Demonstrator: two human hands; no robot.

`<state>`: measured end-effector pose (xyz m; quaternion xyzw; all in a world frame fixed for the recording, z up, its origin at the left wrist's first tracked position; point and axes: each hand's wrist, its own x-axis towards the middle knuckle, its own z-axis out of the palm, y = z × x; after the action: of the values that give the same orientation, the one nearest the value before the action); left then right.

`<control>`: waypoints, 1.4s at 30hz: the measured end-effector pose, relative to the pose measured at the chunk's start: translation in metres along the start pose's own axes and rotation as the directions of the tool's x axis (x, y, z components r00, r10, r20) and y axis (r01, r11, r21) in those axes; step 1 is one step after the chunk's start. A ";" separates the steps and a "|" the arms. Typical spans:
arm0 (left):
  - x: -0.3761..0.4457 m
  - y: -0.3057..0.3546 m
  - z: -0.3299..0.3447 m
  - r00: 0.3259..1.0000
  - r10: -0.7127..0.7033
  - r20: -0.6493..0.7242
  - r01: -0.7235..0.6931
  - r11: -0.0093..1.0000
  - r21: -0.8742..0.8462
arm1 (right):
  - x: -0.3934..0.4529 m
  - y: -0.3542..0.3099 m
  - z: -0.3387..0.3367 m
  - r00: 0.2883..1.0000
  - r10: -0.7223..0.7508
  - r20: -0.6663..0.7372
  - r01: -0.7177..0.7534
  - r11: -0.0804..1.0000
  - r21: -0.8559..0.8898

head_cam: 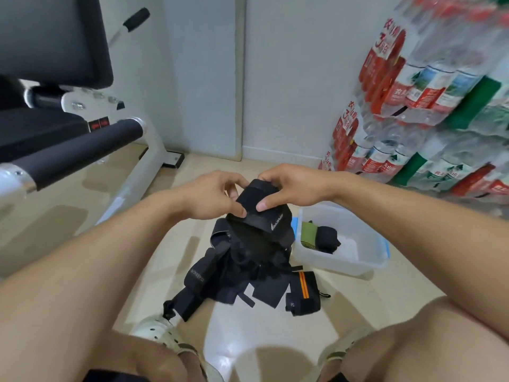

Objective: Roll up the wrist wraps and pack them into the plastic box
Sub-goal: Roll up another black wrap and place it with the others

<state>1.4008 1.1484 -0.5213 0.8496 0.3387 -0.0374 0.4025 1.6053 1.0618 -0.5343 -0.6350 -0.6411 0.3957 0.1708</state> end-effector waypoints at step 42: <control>0.011 -0.019 0.008 0.991 -0.103 0.087 0.116 0.980 -0.161 | 0.000 -0.006 0.007 0.993 0.024 -0.113 -0.010 0.992 0.125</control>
<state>1.3994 1.1572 -0.5433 0.7911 0.3710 -0.0645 0.4820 1.5960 1.0607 -0.5340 -0.6502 -0.5989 0.3992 0.2432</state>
